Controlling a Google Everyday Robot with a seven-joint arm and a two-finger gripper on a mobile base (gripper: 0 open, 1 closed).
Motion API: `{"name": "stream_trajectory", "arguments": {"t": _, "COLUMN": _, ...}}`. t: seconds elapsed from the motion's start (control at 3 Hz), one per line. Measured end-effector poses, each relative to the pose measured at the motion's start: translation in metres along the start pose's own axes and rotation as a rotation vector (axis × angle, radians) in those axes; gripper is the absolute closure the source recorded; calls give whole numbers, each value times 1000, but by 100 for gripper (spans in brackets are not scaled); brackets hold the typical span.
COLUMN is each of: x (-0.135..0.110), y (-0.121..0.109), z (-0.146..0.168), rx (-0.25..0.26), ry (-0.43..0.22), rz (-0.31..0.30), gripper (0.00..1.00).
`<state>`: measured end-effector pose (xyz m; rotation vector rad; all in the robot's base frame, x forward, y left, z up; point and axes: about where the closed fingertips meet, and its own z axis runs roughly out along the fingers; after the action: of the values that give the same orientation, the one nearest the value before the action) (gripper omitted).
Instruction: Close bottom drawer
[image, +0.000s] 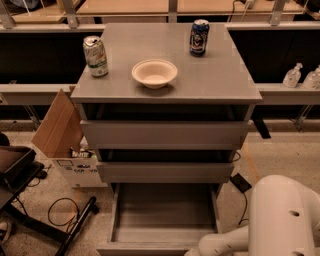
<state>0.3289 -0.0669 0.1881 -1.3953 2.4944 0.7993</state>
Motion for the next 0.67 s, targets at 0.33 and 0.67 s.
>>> {"name": "stream_trajectory", "arguments": {"t": 0.33, "x": 20, "y": -18, "z": 36, "rx": 13, "ry": -20, "rz": -3, "gripper": 94}}
{"name": "stream_trajectory", "arguments": {"t": 0.67, "x": 15, "y": -30, "z": 45, "rx": 31, "ry": -46, "rz": -26, "gripper": 100}}
